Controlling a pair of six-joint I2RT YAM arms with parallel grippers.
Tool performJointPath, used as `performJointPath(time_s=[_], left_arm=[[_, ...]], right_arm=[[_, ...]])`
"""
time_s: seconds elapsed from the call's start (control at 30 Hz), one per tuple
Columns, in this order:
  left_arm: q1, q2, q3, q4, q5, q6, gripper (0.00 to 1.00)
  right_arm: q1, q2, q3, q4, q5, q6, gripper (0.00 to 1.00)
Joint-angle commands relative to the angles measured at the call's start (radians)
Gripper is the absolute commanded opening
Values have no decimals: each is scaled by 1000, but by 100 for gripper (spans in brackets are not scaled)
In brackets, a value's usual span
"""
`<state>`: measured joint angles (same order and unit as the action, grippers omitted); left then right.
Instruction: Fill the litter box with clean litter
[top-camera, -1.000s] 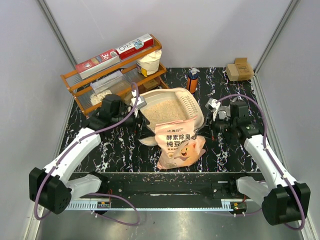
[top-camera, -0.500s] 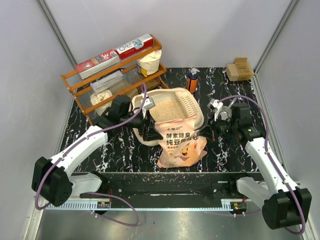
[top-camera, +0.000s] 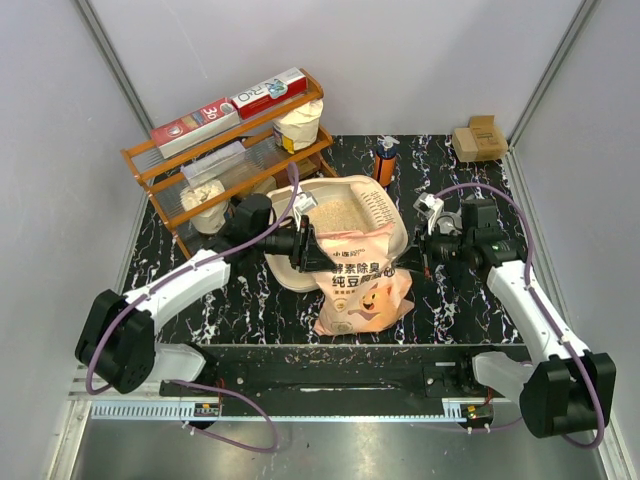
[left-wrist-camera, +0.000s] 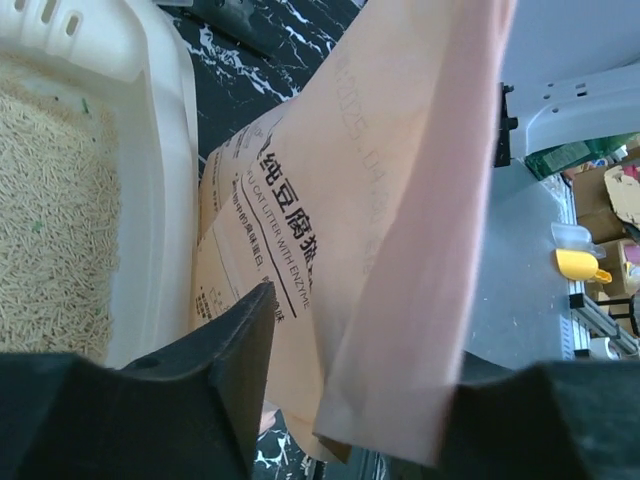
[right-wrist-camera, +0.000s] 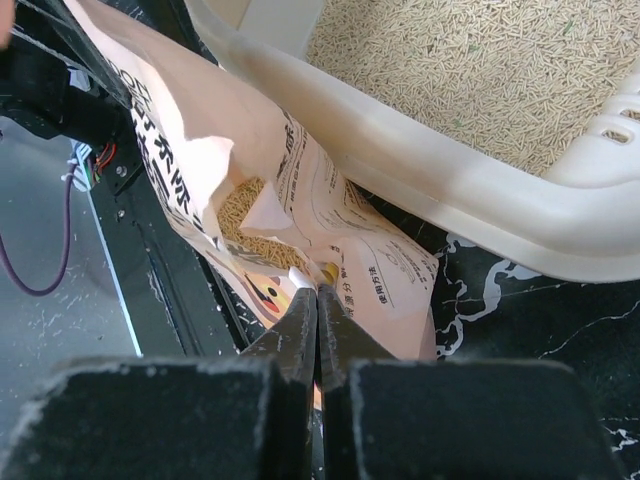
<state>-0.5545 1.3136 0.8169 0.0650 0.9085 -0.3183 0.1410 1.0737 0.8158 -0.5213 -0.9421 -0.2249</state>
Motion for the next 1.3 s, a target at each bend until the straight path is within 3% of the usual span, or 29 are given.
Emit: performJointPath(time_s=[0.0, 0.1, 0.3, 0.53, 0.6, 0.83, 0.87, 0.9, 0.93, 1.0, 1.27], left_arm=[[5, 4, 73, 96, 50, -68, 38], [7, 19, 79, 91, 78, -73, 27], [27, 27, 80, 19, 113, -50, 8], [64, 36, 80, -11, 122, -30, 0], [65, 45, 88, -7, 122, -30, 0], [73, 58, 99, -16, 119, -27, 0], [76, 56, 96, -16, 119, -33, 1], [77, 55, 93, -16, 119, -39, 9], [77, 50, 91, -16, 116, -47, 26], [76, 46, 76, 7, 112, -96, 49], [45, 55, -10, 186, 118, -263, 54]], right_arm=[[-6, 28, 48, 13, -86, -42, 1], [-7, 42, 34, 35, -104, -59, 7], [-9, 60, -18, 104, -168, -28, 31], [-9, 58, -52, 113, -219, -27, 42], [-11, 77, -63, 135, -234, -4, 41], [-41, 143, -58, 187, -351, 117, 20], [-50, 146, -56, 188, -357, 133, 18], [-55, 147, -56, 188, -365, 159, 17], [-57, 146, -58, 188, -382, 173, 15], [-63, 143, -60, 190, -391, 208, 11], [-66, 100, -87, 188, -406, 309, 4]])
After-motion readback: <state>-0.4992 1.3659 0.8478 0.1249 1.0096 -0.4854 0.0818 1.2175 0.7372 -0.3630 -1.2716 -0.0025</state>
